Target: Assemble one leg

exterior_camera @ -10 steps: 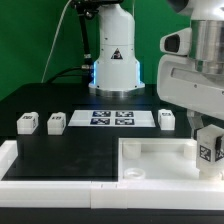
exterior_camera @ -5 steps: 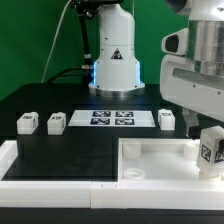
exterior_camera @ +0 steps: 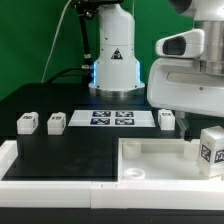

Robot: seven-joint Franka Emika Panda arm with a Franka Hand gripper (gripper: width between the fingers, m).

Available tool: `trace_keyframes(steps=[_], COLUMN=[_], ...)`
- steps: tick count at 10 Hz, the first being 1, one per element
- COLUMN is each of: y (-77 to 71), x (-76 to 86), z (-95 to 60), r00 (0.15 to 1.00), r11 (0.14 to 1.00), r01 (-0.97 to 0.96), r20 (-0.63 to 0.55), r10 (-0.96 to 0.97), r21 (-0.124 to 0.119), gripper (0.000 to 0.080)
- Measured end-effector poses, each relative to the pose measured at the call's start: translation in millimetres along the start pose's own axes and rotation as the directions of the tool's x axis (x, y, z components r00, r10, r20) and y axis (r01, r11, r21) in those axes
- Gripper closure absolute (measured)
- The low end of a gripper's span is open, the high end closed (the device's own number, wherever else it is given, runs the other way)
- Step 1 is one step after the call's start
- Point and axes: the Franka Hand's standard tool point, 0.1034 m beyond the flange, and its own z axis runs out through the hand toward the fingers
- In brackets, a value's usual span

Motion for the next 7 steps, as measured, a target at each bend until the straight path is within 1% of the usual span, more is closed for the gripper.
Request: trace_keyframes(steps=[1,2,4,5,6,7], y=[-2.0,-1.8,4.7,7.8,8.5,8.6], x=[2.5,4.8,8.5,10.7,11.2,11.0], z=[-2.7,-4.2,-5.0,-5.9,-6.2,-5.8], r00=[0.992,0.966,0.899,0.841,0.845,0.845], r11=[0.992,0.966,0.899,0.841,0.845,0.845], r01=[0.123,0.257,0.439,0.542,0.535,0.535], r20=[-0.004,-0.007,0.001,0.001,0.000,0.001], r10=[-0.123,-0.257,-0.439,-0.542,-0.535,-0.535], r21=[-0.004,-0.004,-0.006,-0.007,-0.006,-0.006], gripper=[0.0150,0.0150,0.0150,0.0150,0.0150,0.0177])
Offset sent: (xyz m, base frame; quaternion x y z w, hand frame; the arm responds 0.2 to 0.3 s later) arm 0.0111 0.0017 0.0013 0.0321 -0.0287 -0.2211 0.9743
